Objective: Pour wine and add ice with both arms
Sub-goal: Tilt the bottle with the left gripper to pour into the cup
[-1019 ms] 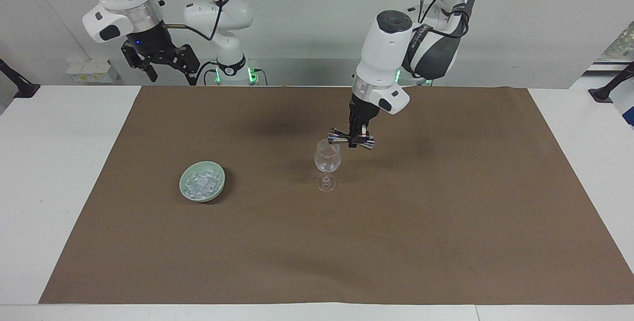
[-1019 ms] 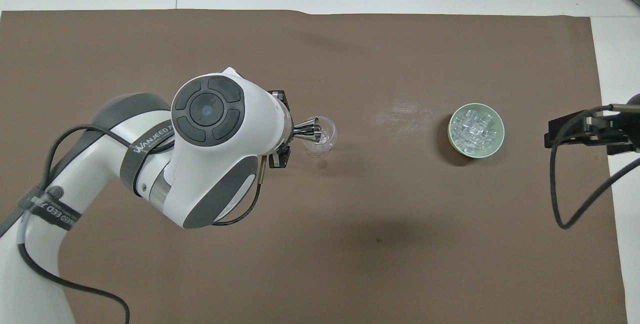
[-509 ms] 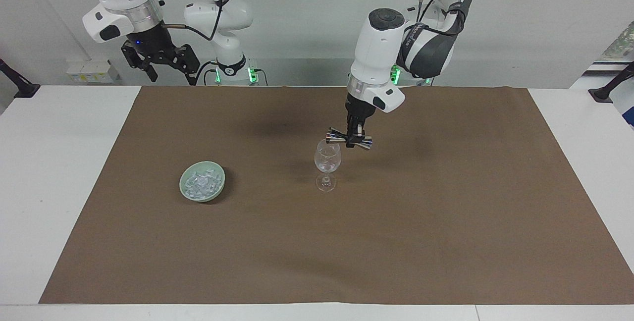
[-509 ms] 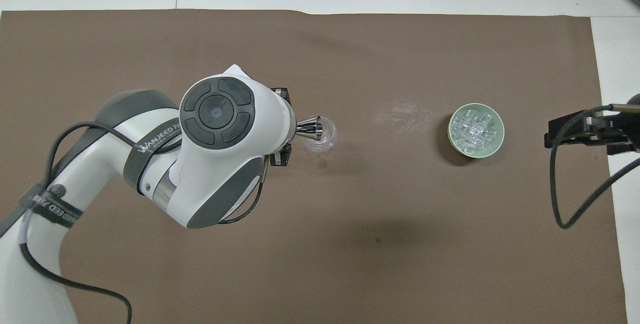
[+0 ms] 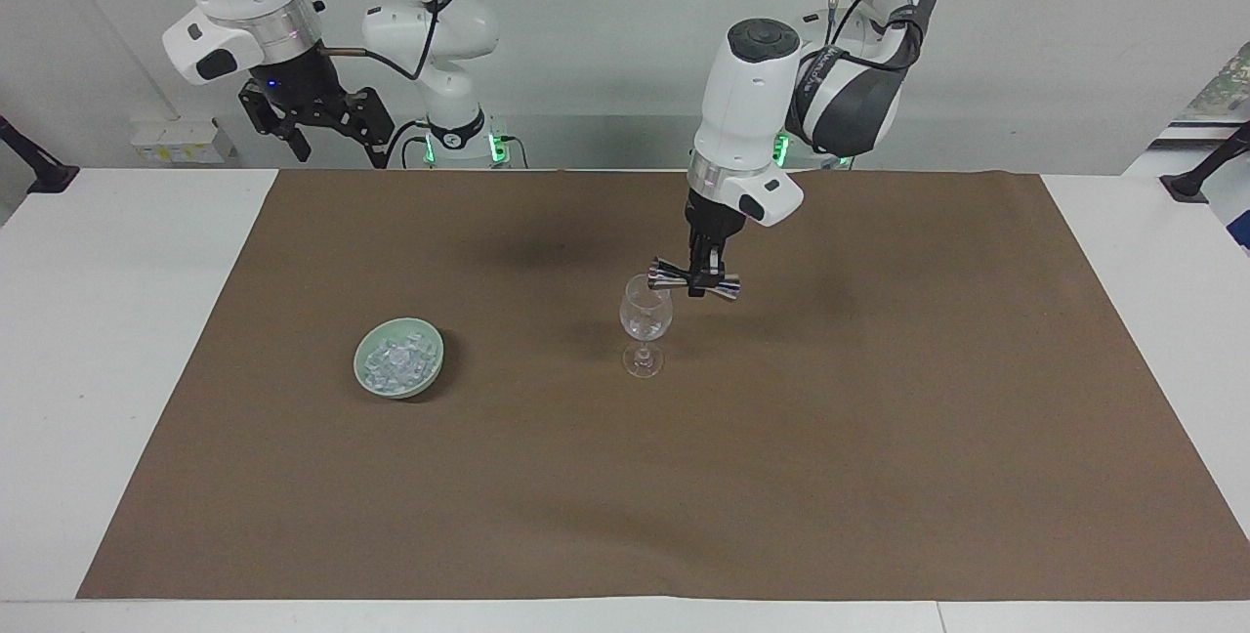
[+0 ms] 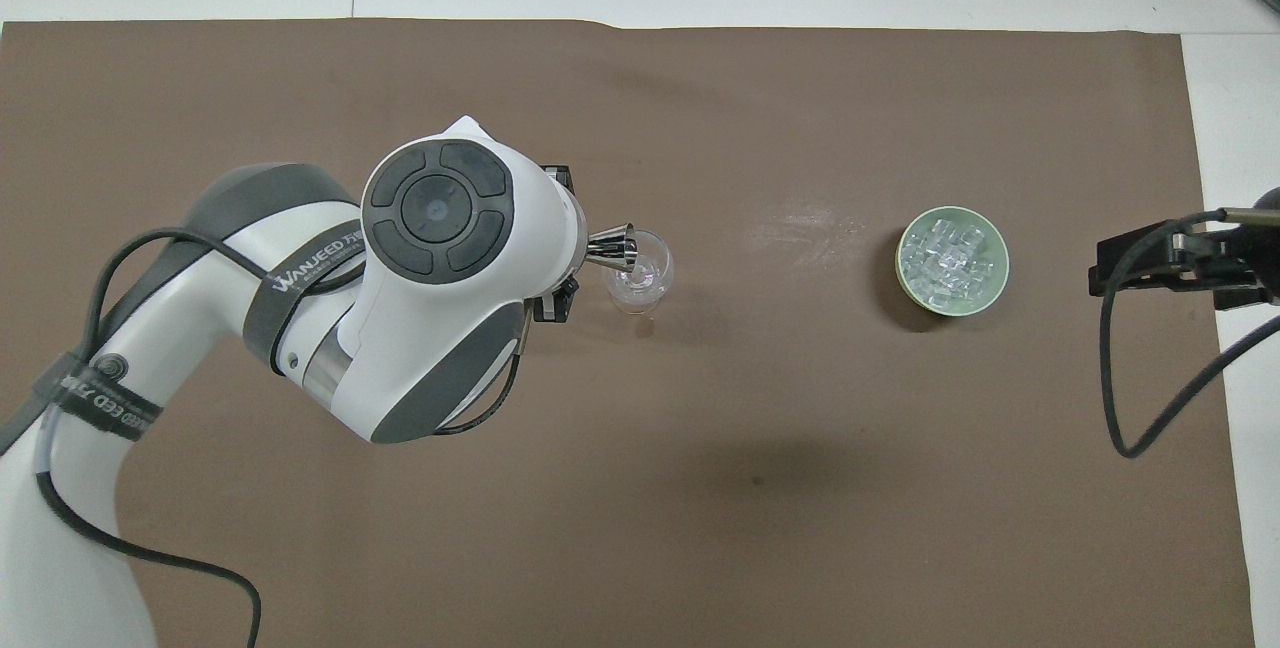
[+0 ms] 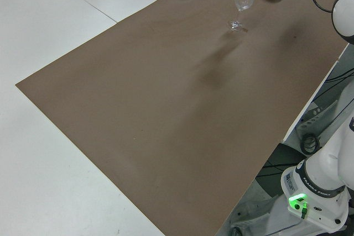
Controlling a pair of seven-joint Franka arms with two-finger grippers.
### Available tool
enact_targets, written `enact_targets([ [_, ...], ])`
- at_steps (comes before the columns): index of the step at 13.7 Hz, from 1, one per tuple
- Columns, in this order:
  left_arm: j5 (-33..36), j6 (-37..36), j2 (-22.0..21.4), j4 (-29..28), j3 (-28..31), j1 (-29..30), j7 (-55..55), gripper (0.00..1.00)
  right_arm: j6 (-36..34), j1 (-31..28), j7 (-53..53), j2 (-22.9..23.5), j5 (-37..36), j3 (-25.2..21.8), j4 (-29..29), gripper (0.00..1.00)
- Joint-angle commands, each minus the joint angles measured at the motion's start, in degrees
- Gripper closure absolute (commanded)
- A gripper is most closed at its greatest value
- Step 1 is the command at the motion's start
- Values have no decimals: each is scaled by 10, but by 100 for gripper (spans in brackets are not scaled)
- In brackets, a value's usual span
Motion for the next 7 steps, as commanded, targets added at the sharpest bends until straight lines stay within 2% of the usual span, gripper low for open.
enact_targets([
  [1, 19, -22, 15, 24, 1, -11, -11, 100, 13, -6, -15, -10, -6, 2, -13, 0],
  [7, 32, -30, 16, 24, -7, -11, -11, 100, 13, -6, -15, -10, -6, 2, -14, 0],
])
